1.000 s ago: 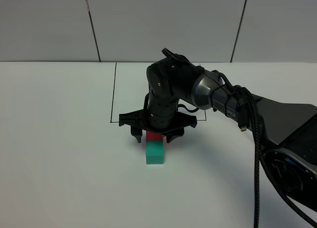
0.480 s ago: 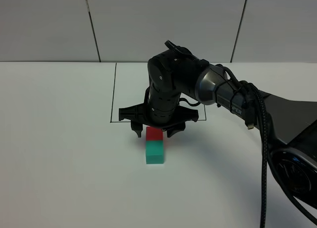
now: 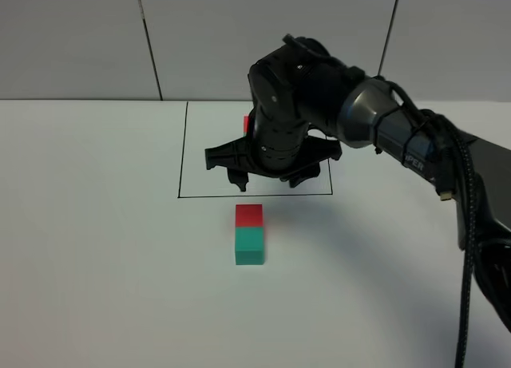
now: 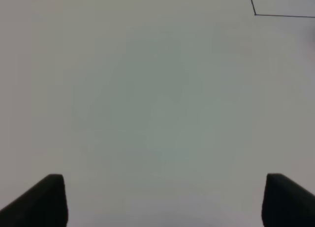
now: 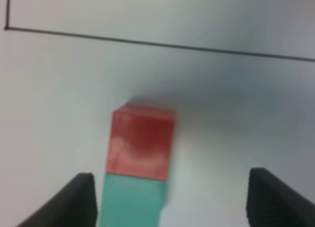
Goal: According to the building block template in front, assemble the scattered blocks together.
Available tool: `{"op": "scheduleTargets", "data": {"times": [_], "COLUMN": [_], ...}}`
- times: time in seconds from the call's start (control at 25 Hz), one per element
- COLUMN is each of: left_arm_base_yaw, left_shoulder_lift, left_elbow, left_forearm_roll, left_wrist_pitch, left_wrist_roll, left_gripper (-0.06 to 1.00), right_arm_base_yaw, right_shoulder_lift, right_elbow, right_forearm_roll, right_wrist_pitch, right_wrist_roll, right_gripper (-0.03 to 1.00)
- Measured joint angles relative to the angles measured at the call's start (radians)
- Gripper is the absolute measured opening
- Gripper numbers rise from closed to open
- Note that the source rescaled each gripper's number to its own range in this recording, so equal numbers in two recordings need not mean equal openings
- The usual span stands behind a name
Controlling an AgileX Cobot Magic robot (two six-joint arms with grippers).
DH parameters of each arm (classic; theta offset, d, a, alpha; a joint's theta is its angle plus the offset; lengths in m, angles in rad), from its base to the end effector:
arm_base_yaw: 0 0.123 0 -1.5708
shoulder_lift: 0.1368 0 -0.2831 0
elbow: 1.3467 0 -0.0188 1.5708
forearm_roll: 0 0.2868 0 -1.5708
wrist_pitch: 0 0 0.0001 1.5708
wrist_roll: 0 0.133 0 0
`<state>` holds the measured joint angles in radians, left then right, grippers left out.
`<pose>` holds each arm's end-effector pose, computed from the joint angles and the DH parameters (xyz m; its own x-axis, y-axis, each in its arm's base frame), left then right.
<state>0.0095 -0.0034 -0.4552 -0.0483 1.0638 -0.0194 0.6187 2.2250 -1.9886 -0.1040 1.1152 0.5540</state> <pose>0.0703 -0.0049 0.2598 -0.4953 -0.0475 -0.8674 0.0060 0.9983 -0.0581 0.4372 0.2960 0.1718 -0.9478 -0.0802 -0.3086 -0.1067 0.9918 0.0702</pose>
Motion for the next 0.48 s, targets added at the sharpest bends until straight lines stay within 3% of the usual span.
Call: {"op": "scheduleTargets", "data": {"times": [0.48], "left_arm_base_yaw": [0.000], "left_shoulder_lift": [0.000], "left_elbow": [0.000], "left_forearm_roll": [0.000], "left_wrist_pitch": [0.000], "left_wrist_roll": [-0.001], "left_gripper": [0.91], "right_arm_base_yaw": [-0.238], "right_shoulder_lift": [-0.126], "right_elbow": [0.000], "right_forearm_roll": [0.009], "right_wrist_pitch": [0.075], "right_wrist_roll": [-0.151], "right_gripper": [0.65]}}
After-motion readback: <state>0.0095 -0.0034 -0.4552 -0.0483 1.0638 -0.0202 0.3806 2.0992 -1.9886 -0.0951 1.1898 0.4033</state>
